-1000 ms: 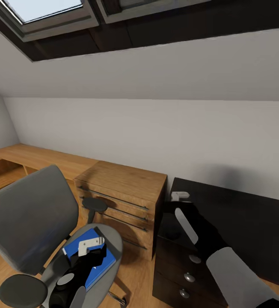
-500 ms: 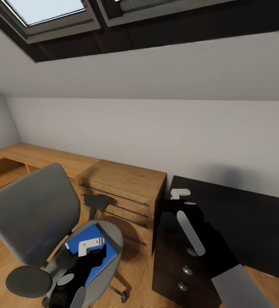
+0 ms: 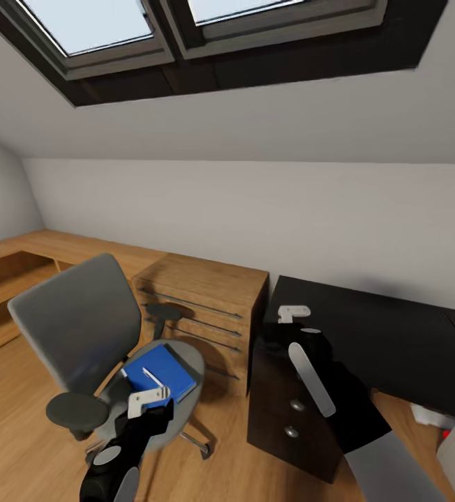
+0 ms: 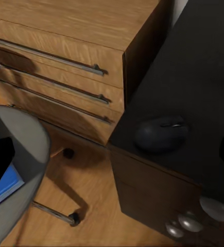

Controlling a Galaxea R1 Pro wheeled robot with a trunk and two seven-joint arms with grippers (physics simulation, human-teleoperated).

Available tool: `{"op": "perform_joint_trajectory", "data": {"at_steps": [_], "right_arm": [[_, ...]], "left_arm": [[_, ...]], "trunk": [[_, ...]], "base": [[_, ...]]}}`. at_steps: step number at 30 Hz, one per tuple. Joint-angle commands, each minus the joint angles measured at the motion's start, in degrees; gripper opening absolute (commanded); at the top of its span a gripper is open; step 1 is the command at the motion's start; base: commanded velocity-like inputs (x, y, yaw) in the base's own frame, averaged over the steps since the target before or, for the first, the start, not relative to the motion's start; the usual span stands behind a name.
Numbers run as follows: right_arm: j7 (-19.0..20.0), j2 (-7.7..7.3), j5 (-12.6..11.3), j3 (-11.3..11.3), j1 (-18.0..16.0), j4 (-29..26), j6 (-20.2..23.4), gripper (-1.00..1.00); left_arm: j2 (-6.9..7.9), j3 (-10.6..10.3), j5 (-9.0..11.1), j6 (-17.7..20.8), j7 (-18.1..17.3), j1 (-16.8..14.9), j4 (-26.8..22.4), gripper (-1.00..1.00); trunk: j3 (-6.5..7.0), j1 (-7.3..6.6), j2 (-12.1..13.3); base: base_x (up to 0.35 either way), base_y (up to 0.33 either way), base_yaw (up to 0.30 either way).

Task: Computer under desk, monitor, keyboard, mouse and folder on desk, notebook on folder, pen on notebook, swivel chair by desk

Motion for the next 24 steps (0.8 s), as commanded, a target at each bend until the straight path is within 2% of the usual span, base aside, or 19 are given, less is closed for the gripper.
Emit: {"op": "perform_joint_trajectory", "data": {"at_steps": [1,6,19,24], "right_arm": [[-0.6,0.02,-0.6,0.1,-0.1,0.0,0.1,1.0],[-0.5,0.02,-0.6,0.0,-0.1,0.0,-0.1,1.0],[-0.5,0.13,-0.6,0.1,-0.1,0.6,-0.3,1.0],[-0.5,0.22,-0.6,0.1,-0.1,2.5,-0.9,1.0]], "left_arm": [[0.02,-0.1,0.6,0.1,0.6,0.0,-0.1,1.0],[0.0,-0.1,0.6,0.1,0.6,-0.1,-0.1,1.0],[-0.08,-0.1,0.6,0.1,0.5,-0.1,0.7,1.0],[-0.13,-0.2,0.5,0.1,0.6,-0.1,0.9,1.0]], "trunk": [[-0.06,-0.03,0.0],[-0.06,-0.03,0.0],[-0.06,-0.03,0.0],[-0.06,-0.03,0.0]], "base": [[-0.337,0.085,-0.015],[-0.337,0.1,-0.158],[-0.337,0.101,-0.257],[-0.337,0.033,-0.265]]}}
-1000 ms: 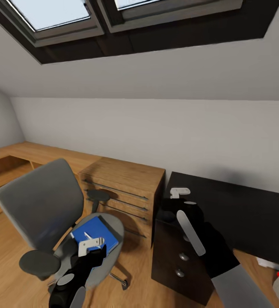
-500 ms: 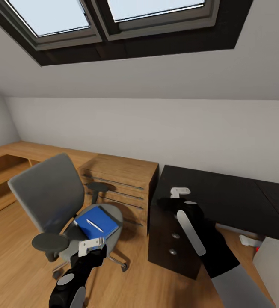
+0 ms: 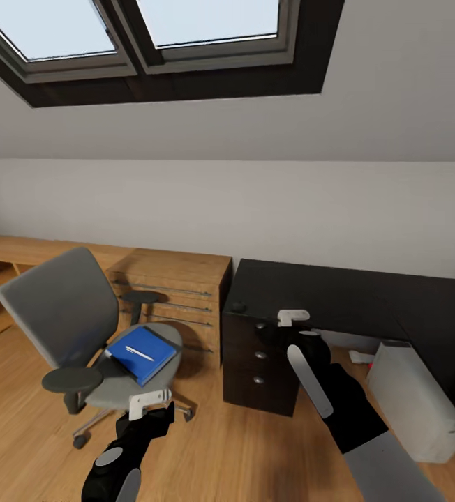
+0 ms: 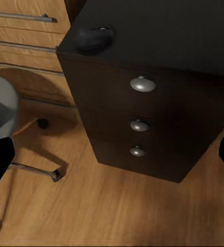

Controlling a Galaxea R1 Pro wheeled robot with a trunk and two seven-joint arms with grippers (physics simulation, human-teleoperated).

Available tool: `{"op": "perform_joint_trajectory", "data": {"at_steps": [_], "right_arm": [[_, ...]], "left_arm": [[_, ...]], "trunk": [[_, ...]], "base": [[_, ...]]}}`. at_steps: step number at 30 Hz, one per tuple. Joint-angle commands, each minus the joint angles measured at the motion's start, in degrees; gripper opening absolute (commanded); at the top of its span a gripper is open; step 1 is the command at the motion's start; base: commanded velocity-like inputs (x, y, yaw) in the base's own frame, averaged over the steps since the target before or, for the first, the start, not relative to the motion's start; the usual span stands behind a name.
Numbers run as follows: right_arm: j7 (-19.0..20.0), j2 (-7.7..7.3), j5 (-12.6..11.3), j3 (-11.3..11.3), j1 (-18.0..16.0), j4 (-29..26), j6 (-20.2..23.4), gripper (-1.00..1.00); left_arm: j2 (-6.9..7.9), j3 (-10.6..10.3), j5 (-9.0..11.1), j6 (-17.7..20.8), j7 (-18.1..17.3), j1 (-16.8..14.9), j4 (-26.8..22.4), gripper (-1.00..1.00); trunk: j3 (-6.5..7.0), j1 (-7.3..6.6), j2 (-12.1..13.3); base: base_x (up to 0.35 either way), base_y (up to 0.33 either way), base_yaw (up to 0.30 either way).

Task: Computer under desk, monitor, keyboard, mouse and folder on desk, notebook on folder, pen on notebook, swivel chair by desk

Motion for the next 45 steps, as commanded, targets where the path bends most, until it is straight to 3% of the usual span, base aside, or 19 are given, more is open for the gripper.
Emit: {"op": "perform_joint_trajectory", "data": {"at_steps": [1,10,17,22,23,27,28,32,35,37,39,45], "right_arm": [[-0.6,0.02,-0.6,0.1,-0.1,0.5,-0.2,1.0],[-0.6,0.05,-0.5,0.4,0.0,8.7,-7.8,1.0],[-0.5,-0.14,-0.3,0.4,3.2,12.5,-11.6,1.0],[-0.3,-0.04,0.0,1.1,7.9,16.6,-19.8,1.0],[-0.3,-0.01,0.0,1.6,8.3,17.6,-21.3,1.0],[-0.5,-0.03,0.1,7.1,10.0,26.5,-30.4,1.0],[-0.5,-0.02,0.2,9.0,10.2,32.0,-34.6,1.0],[-0.4,0.06,0.3,10.3,10.4,39.2,-38.8,1.0],[0.6,0.72,0.9,14.2,10.4,50.0,-46.5,1.0],[2.2,1.48,1.6,18.1,10.5,60.1,-55.1,1.0],[3.5,1.66,1.7,19.1,10.5,64.4,-59.4,1.0],[5.4,1.81,1.7,19.9,10.5,70.1,-67.3,1.0]], "left_arm": [[0.02,-0.1,0.6,0.1,0.6,0.0,-0.1,1.0],[0.12,0.0,0.7,0.0,0.7,0.0,3.2,1.0],[0.21,0.0,0.6,-0.4,0.6,0.0,13.0,1.0],[0.3,0.0,0.5,-3.0,0.4,0.0,21.7,1.0],[0.31,0.0,0.5,-3.7,0.4,0.0,22.9,1.0],[0.32,0.0,0.4,-10.4,0.3,0.0,30.3,1.0],[0.34,0.0,0.4,-14.8,0.3,0.0,34.8,1.0],[0.38,0.0,0.4,-19.4,0.3,0.0,38.8,1.0],[0.49,0.1,0.4,-21.3,0.4,0.0,42.1,1.0],[0.56,0.3,0.4,-22.8,0.5,0.0,45.4,1.0],[0.57,0.3,0.4,-24.4,0.5,0.0,46.4,1.0],[0.55,0.3,0.5,-28.2,0.5,0.0,47.4,1.0]], "trunk": [[-0.07,-0.04,0.0],[-0.07,-0.04,0.0],[-0.07,-0.04,0.0],[-0.07,-0.04,0.0],[-0.07,-0.04,0.0],[-0.07,-0.04,0.0],[-0.07,-0.04,0.0],[-0.07,-0.04,0.0],[-0.07,-0.04,0.0],[-0.07,-0.04,0.0],[-0.07,-0.04,0.0],[-0.07,-0.04,0.0]], "base": [[-0.337,0.015,-0.265],[-0.226,0.005,-0.198],[-0.029,0.0,-0.029],[-0.005,0.0,-0.005],[-0.002,0.0,-0.002],[0.0,0.0,0.0],[0.0,0.0,0.0],[0.0,0.0,0.0],[0.0,0.0,0.0],[0.0,0.0,0.0],[0.0,0.0,0.0],[0.0,-0.029,0.0]]}}
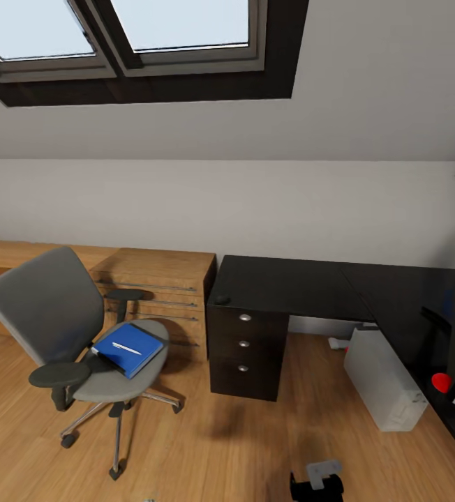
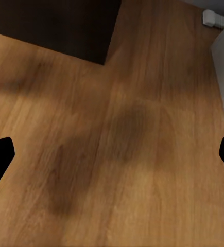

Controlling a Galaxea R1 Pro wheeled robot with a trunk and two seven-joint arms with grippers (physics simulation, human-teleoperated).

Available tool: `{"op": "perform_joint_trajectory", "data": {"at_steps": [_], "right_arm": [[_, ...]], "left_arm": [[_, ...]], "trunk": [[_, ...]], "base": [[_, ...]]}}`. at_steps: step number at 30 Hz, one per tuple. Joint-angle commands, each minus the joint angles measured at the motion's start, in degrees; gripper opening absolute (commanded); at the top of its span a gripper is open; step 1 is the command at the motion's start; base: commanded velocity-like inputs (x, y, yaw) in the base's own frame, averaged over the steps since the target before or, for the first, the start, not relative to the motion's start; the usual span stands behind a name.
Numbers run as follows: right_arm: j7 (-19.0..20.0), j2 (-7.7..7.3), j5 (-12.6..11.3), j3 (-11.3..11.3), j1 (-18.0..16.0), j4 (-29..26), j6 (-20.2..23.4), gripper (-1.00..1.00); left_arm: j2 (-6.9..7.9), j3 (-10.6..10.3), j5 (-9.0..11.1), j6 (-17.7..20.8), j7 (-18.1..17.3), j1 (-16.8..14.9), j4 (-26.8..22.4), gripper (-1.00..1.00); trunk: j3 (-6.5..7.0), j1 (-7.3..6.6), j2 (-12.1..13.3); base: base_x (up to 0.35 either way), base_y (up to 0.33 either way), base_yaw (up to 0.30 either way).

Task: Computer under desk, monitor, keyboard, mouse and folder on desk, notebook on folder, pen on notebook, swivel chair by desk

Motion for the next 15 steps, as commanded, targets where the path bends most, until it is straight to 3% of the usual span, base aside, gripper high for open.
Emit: {"op": "perform_joint_trajectory", "data": {"at_steps": [1,8,15], "right_arm": [[-0.1,0.02,-0.5,0.5,0.0,0.4,-0.8,1.0],[0.2,0.04,-0.8,0.5,0.0,1.4,-2.9,1.0],[0.2,0.01,-0.9,0.4,0.0,1.5,-3.3,1.0]], "left_arm": [[0.03,-0.2,0.4,-0.1,0.4,0.0,0.1,1.0],[0.07,-0.2,0.4,-1.0,0.5,0.0,1.4,1.0],[0.5,0.1,0.5,-1.2,0.6,0.0,1.7,1.0]], "trunk": [[-0.06,0.0,0.0],[-0.06,0.0,0.0],[-0.06,0.0,0.0]], "base": [[0.0,-0.11,0.0],[-0.028,-0.212,0.0],[-0.183,-0.225,0.0]]}}
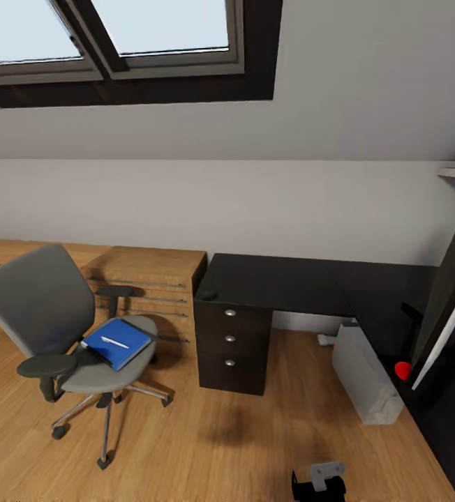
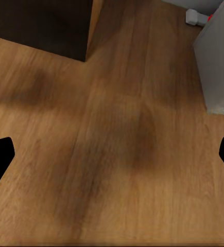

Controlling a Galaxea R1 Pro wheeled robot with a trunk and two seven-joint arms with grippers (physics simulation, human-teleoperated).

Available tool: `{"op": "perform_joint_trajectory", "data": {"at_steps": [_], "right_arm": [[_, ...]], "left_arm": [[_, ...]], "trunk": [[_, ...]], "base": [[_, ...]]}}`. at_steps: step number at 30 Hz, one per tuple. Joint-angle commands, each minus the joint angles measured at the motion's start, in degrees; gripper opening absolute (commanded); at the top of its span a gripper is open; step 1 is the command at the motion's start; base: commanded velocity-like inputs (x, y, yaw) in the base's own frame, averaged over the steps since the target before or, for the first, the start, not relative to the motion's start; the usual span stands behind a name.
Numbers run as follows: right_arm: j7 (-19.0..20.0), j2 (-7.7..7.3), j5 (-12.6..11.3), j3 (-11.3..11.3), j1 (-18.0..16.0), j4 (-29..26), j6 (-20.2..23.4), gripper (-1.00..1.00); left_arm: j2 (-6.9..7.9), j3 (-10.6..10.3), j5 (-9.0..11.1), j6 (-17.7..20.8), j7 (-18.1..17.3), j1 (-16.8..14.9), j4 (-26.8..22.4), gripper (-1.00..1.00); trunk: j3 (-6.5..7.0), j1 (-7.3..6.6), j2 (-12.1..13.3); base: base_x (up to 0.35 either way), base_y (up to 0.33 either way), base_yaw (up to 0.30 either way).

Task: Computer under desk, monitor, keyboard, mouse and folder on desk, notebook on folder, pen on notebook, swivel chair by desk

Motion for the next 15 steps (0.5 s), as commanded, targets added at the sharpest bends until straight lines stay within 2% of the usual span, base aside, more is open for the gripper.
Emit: {"op": "perform_joint_trajectory", "data": {"at_steps": [1,7,15], "right_arm": [[-0.2,0.04,-0.4,0.5,0.0,0.0,-0.2,1.0],[-0.1,0.42,-0.3,0.7,0.0,0.2,-1.6,1.0],[0.0,1.13,0.0,0.6,0.0,0.4,-2.2,1.0]], "left_arm": [[0.2,-0.1,0.5,0.1,0.4,0.0,-0.1,1.0],[0.7,1.2,0.5,0.1,0.2,0.0,0.0,1.0],[0.73,1.7,0.5,0.0,0.2,0.0,0.0,1.0]], "trunk": [[-0.06,-0.03,0.0],[-0.06,-0.03,0.0],[-0.09,-0.03,0.0]], "base": [[-0.261,-0.153,0.0],[-0.304,-0.067,0.0],[-0.331,-0.012,-0.03]]}}
